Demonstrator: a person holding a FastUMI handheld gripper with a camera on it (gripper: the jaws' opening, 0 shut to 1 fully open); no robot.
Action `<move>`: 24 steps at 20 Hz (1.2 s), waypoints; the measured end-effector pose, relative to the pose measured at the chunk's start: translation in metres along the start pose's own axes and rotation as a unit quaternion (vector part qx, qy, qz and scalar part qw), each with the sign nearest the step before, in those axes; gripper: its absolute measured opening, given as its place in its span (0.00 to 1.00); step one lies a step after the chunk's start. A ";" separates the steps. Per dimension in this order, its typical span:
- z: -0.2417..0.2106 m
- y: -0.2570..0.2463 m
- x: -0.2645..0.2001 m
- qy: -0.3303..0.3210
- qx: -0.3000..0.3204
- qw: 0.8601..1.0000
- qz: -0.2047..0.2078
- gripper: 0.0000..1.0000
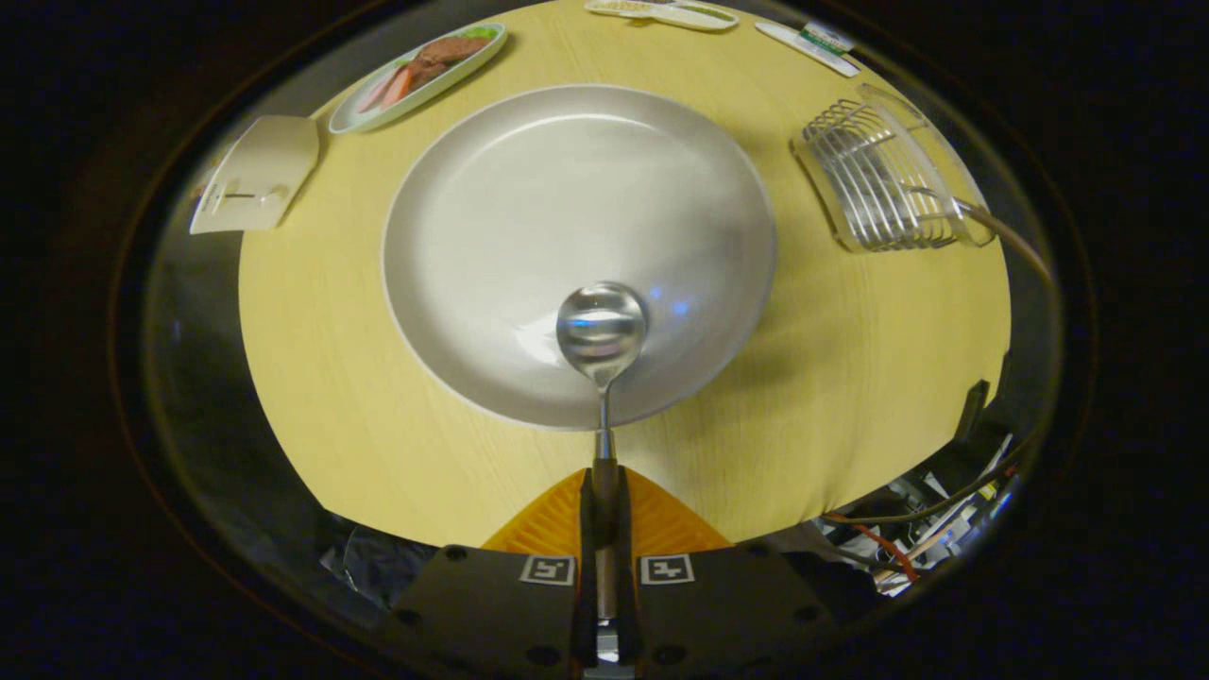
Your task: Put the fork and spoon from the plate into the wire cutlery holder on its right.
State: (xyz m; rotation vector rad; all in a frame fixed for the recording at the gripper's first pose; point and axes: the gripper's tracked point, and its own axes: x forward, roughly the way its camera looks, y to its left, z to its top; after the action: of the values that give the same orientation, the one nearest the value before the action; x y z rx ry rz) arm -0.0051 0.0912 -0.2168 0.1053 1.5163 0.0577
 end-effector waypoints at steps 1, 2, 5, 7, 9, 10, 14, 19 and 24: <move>0.000 -0.005 -0.006 -0.002 -0.002 1.000 -0.003 0.11; 0.000 -0.011 -0.014 -0.001 -0.006 1.000 -0.008 0.11; 0.002 -0.033 -0.046 -0.014 0.004 1.000 -0.028 0.11; 0.010 -0.046 -0.072 -0.034 0.023 0.999 -0.035 0.11; 0.022 -0.058 -0.097 -0.058 0.040 0.997 -0.039 0.11; 0.029 -0.065 -0.110 -0.070 0.051 0.995 -0.043 0.11; 0.057 -0.098 -0.131 -0.089 0.084 0.991 -0.052 0.11; 0.085 -0.129 -0.119 -0.063 0.100 0.991 -0.061 0.11; 0.105 -0.146 -0.099 -0.023 0.099 0.993 -0.062 0.11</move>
State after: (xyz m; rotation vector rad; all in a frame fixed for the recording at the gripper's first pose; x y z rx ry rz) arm 0.0899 -0.0681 -0.1282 0.1700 1.4758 -0.1941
